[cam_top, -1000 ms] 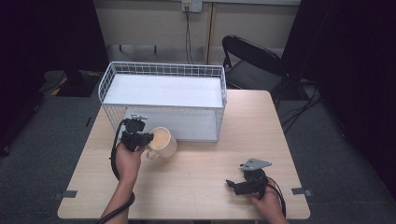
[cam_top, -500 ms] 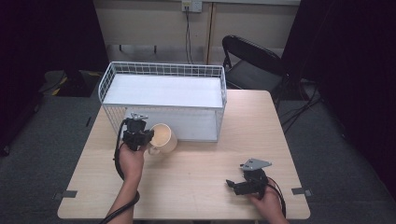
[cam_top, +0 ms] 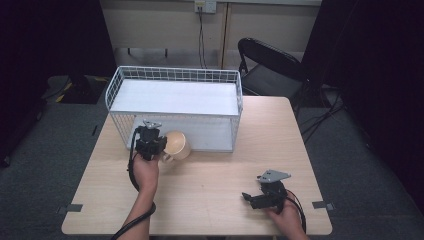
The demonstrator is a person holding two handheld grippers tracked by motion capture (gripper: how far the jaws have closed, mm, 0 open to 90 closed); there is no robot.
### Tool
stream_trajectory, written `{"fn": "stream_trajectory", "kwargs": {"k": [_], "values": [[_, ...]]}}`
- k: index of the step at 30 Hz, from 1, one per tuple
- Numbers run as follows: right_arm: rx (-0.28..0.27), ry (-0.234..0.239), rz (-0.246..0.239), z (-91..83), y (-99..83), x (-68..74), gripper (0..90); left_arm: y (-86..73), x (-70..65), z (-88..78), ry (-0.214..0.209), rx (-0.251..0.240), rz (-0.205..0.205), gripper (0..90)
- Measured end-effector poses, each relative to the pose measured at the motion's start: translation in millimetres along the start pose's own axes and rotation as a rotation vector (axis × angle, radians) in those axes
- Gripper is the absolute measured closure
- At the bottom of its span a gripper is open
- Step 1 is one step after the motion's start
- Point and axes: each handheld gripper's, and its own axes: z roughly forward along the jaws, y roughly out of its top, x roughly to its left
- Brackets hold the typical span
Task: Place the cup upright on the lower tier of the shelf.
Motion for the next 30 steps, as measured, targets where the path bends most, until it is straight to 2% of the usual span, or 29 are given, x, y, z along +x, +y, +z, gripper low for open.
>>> {"fn": "stream_trajectory", "kwargs": {"k": [11,16,30], "values": [[0.0,0.0,0.0,0.0,0.0,0.0,12.7,0.2,1.5,4.5,0.052,-0.038,-0.015,85.5],[0.001,0.0,0.0,0.0,0.0,0.0,12.7,2.1,0.0,6.5,0.073,-0.041,-0.003,85.5],[0.001,0.0,0.0,-0.1,0.0,0.0,12.7,6.9,-3.4,13.3,0.094,-0.068,-0.021,84.9]]}}
